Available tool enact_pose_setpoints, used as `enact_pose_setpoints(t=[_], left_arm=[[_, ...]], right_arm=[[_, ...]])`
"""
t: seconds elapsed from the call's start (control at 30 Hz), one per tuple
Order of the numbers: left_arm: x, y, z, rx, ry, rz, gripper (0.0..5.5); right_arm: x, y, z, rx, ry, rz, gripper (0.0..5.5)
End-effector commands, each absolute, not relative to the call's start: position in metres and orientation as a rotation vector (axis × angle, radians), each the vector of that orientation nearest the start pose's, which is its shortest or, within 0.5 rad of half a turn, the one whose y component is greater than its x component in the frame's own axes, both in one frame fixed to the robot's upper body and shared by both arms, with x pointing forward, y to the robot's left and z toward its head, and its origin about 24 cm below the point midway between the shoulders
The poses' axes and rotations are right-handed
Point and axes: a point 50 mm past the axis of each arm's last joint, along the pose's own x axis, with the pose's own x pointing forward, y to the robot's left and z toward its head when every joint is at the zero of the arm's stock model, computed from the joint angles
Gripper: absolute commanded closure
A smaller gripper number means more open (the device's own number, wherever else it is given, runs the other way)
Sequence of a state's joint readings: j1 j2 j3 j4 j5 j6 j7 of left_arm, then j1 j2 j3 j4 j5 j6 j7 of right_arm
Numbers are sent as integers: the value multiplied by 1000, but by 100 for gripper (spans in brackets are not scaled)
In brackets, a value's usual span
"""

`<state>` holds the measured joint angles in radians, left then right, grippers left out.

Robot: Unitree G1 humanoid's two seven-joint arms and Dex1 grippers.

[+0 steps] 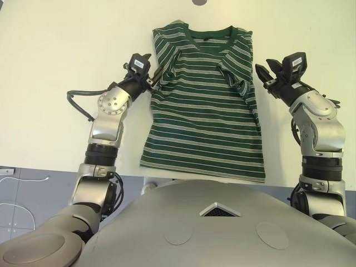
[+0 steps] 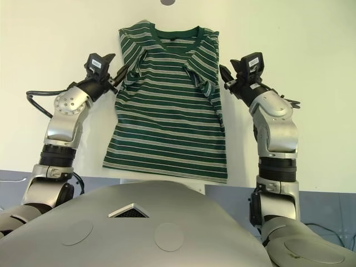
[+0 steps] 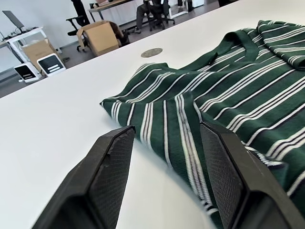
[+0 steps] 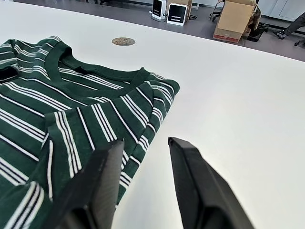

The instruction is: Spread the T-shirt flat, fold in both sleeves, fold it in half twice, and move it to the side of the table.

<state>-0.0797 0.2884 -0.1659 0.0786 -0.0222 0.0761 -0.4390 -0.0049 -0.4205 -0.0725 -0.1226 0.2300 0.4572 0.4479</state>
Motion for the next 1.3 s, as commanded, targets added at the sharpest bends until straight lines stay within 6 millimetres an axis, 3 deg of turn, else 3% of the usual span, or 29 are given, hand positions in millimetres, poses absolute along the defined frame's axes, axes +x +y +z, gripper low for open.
enact_pose_setpoints(t=[0.03,0.17,0.2,0.3,0.4,0.47,0.53,0.6,0.7,0.83,1.07,1.3], left_arm=[[241,141,11,351,243,-660,301],[238,134,14,390,249,-718,301],[239,133,23,389,219,-738,301],[234,140,78,321,41,-849,301],[211,182,118,534,44,-1068,301],[175,220,116,783,230,-1294,301],[135,258,106,997,442,-1550,301],[119,270,101,1074,486,-1680,301],[103,250,85,1074,327,-1762,301],[107,230,70,1103,132,-1693,332],[107,230,57,1115,135,-1670,332],[97,218,44,1120,109,-1750,474]], right_arm=[[247,-217,49,-111,353,375,375],[242,-216,51,-124,361,434,375],[236,-216,55,-154,367,507,375],[209,-227,76,-232,391,783,375],[168,-264,96,-428,571,1066,375],[144,-277,104,-570,694,1266,375],[131,-278,101,-722,694,1424,375],[124,-274,93,-800,634,1492,375],[109,-264,79,-842,562,1574,375],[105,-258,74,-844,486,1598,372],[109,-261,69,-842,488,1584,372],[115,-265,74,-912,463,1640,372]])
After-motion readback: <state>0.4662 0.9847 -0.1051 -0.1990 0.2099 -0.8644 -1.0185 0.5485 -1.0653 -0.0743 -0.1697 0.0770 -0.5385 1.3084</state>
